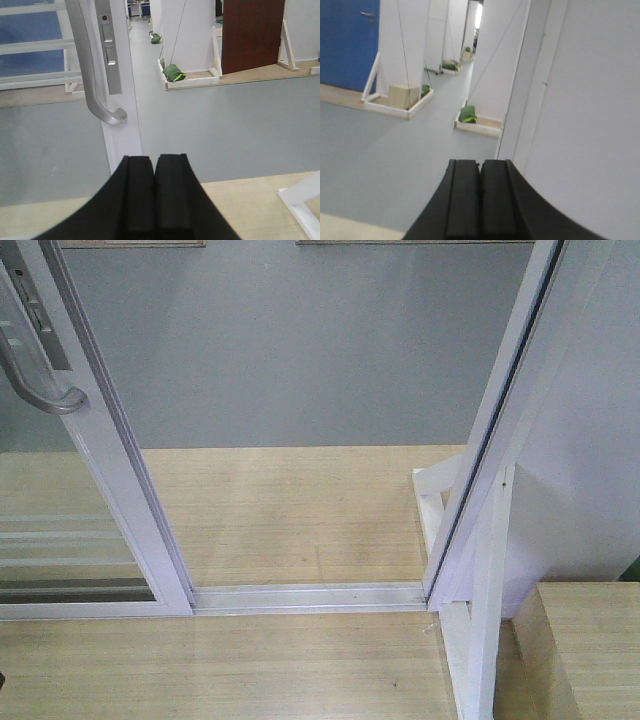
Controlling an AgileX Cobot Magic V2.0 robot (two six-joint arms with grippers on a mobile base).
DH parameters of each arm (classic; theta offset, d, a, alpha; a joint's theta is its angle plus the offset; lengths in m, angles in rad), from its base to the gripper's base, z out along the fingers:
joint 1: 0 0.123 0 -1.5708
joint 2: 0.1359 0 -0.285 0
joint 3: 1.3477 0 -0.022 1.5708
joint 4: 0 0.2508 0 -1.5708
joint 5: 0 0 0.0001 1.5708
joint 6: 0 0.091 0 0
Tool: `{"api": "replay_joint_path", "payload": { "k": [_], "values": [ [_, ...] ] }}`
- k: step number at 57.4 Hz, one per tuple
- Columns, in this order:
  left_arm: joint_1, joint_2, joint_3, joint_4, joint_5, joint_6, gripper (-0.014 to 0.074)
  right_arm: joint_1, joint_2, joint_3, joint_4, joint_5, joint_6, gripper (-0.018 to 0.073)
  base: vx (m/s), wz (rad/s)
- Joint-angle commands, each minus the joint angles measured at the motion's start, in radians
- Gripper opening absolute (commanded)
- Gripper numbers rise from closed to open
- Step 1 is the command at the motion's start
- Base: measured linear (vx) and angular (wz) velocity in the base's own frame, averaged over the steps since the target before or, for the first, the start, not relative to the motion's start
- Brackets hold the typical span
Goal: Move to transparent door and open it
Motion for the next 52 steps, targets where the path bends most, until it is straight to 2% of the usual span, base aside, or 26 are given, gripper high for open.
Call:
{"api": "replay_joint_path", "payload": {
  "k": [1, 4, 6, 8, 11, 12, 16, 18, 22, 28, 37, 42, 52],
  "values": [
    [-0.005, -0.015, 0.017, -0.012, -0.089, -0.008, -0.0003, -0.007, 0.055, -0.03, -0.42, 0.077, 0.352, -0.0001, 0.0, 0.0],
    [-0.005, -0.015, 0.017, -0.012, -0.089, -0.008, -0.0003, -0.011, 0.091, -0.03, -0.65, 0.09, 0.589, -0.0001, 0.0, 0.0],
    [-0.005, -0.015, 0.017, -0.012, -0.089, -0.008, -0.0003, -0.025, 0.112, -0.03, -0.835, 0.114, 0.783, -0.0001, 0.0, 0.0],
    [-0.005, -0.015, 0.017, -0.012, -0.089, -0.008, -0.0003, -0.046, 0.13, -0.03, -0.967, 0.146, 0.935, -0.0001, 0.0, 0.0],
    [-0.005, -0.015, 0.017, -0.012, -0.089, -0.008, -0.0003, -0.085, 0.15, -0.03, -1.112, 0.212, 1.134, -0.0001, 0.0, 0.0],
    [-0.005, -0.015, 0.017, -0.012, -0.089, -0.008, -0.0003, -0.103, 0.158, -0.03, -1.176, 0.259, 1.233, -0.0001, 0.0, 0.0],
    [-0.005, -0.015, 0.017, -0.012, -0.089, -0.008, -0.0003, -0.17, 0.165, -0.03, -1.3, 0.392, 1.42, -0.0001, 0.0, 0.0],
    [-0.005, -0.015, 0.017, -0.012, -0.089, -0.008, -0.0003, -0.203, 0.165, -0.03, -1.345, 0.459, 1.479, -0.0001, 0.0, 0.0],
    [-0.005, -0.015, 0.017, -0.012, -0.089, -0.008, -0.0003, -0.276, 0.156, -0.03, -1.412, 0.55, 1.541, -0.0001, 0.0, 0.0],
    [-0.005, -0.015, 0.017, -0.012, -0.089, -0.008, -0.0003, -0.373, 0.106, -0.029, -1.449, 0.593, 1.542, -0.0001, 0.0, 0.0],
    [-0.005, -0.015, 0.017, -0.012, -0.089, -0.008, -0.0003, -0.493, -0.032, 0.067, -1.445, 0.458, 1.542, -0.0001, 0.0, 0.0],
    [-0.005, -0.015, 0.017, -0.012, -0.089, -0.008, -0.0003, -0.519, -0.109, 0.15, -1.426, 0.392, 1.547, -0.0001, 0.0, 0.0],
    [-0.005, -0.015, 0.017, -0.012, -0.089, -0.008, -0.0003, -0.518, -0.228, 0.288, -1.41, 0.36, 1.547, -0.0001, 0.0, 0.0]
  ]
}}
